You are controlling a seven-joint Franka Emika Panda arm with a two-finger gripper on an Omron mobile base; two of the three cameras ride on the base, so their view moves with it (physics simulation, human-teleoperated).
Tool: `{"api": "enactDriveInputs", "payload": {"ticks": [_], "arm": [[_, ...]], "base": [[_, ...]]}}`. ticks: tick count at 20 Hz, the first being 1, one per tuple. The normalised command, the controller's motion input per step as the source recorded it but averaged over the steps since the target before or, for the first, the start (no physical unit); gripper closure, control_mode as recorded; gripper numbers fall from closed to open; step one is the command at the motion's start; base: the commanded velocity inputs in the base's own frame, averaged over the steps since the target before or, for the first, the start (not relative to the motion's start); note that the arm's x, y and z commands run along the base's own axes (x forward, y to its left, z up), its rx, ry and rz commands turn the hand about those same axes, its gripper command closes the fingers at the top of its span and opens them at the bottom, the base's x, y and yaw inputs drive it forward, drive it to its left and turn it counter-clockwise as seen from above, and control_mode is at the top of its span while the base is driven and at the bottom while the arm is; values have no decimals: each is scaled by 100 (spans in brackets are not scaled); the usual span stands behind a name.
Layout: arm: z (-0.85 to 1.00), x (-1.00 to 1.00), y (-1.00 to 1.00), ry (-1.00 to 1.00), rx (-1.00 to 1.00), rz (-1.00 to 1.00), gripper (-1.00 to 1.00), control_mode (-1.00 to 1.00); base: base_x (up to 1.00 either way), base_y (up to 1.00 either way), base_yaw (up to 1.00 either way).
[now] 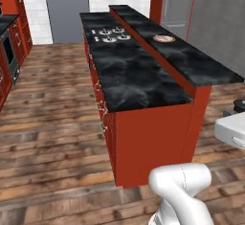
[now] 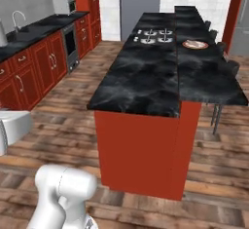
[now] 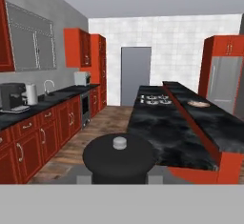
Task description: Retrieve the shaker from the cabinet and place it next the steak on a plate on the dining table.
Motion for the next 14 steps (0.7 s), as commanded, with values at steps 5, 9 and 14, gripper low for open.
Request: {"api": "enactDriveInputs", "payload": {"ticks": [5,9,14], "arm": [[0,0,0,0,0,0,100,100],[0,0,0,0,0,0,100,100],[0,0,0,0,0,0,100,100]], "base": [[-8,-100,18],[0,-100,20],[2,-100,25]]}}
